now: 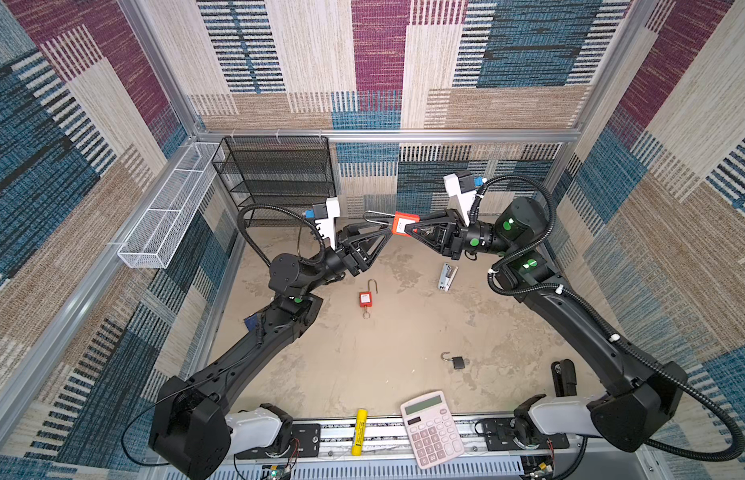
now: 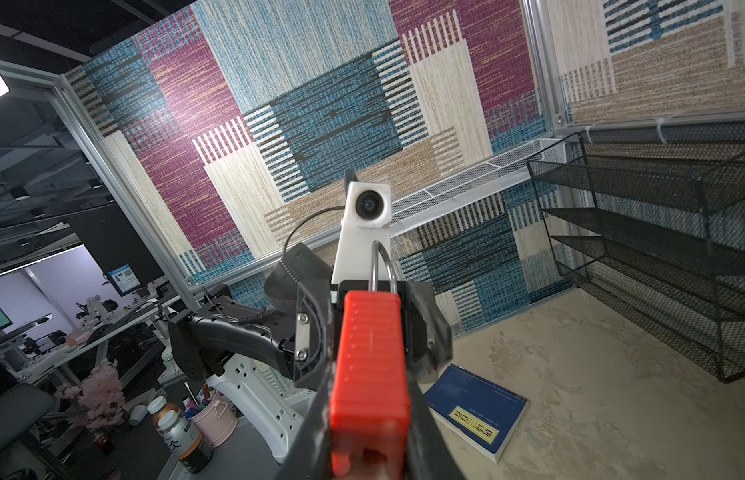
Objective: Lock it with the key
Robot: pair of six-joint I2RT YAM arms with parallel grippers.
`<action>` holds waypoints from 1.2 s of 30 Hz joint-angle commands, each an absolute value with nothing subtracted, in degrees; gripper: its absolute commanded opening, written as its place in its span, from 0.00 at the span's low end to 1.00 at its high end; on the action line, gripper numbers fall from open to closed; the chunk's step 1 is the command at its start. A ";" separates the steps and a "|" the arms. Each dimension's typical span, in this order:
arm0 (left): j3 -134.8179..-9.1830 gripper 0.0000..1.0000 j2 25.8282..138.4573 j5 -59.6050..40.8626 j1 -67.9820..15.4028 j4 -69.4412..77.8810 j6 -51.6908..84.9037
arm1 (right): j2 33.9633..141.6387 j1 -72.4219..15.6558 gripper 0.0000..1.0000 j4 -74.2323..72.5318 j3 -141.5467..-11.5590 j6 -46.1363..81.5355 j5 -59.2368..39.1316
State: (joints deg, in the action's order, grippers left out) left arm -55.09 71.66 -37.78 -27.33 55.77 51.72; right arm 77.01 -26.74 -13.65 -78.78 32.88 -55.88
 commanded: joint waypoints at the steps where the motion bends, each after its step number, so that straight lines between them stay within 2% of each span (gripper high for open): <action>1: -54.02 0.58 69.66 -36.60 -26.43 55.17 48.60 | 76.55 -26.50 0.02 -13.36 -79.37 32.52 -55.73; 16: -53.44 0.56 71.46 -34.40 -24.61 63.25 54.93 | 76.37 -26.20 0.01 -11.44 -79.94 31.71 -57.48; 21: -55.71 0.50 73.00 -36.16 -24.54 64.84 57.20 | 76.38 -26.01 0.01 -10.06 -79.56 30.76 -57.26; 24: -55.73 0.44 73.05 -36.04 -24.61 64.90 57.33 | 76.14 -25.84 0.01 -10.11 -79.16 30.52 -56.53; 35: -55.46 0.01 71.53 -36.10 -24.61 60.53 55.11 | 76.48 -25.43 0.00 -10.56 -79.85 30.50 -56.47; 36: -55.52 0.00 71.23 -36.17 -24.60 59.98 54.66 | 76.40 -25.40 0.01 -10.55 -79.97 30.40 -56.58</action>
